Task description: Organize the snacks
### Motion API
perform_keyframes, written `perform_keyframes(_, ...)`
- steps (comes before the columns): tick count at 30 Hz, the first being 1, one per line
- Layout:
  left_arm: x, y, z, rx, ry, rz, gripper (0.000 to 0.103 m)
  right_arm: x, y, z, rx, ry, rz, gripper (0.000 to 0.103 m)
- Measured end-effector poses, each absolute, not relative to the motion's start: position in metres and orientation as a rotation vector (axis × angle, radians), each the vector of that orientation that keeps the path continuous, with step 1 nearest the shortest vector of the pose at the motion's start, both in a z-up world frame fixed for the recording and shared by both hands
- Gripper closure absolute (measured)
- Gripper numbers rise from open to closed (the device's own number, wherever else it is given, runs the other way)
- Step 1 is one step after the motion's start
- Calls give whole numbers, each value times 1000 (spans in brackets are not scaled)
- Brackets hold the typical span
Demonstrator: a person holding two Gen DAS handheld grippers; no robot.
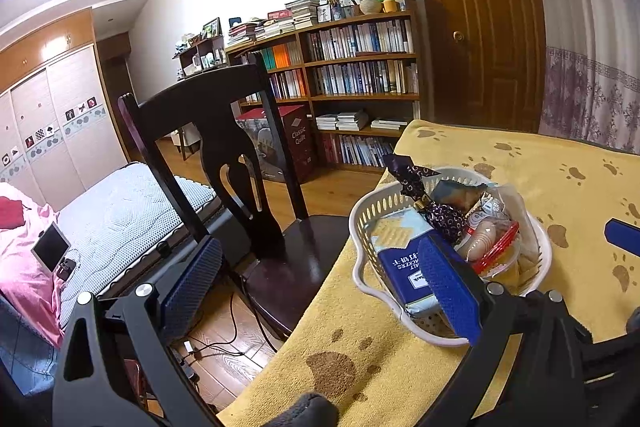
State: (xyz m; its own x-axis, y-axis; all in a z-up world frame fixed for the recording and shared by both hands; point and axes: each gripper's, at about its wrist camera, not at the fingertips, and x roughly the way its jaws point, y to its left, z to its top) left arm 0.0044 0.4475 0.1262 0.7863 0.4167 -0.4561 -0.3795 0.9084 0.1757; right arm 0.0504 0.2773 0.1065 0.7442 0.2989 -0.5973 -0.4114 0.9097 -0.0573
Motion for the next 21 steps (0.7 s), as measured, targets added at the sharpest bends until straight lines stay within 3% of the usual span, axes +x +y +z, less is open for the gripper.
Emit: perform_keyframes(21, 4, 449, 126, 80, 512, 431, 3, 51, 278, 105, -190, 617, 404, 5)
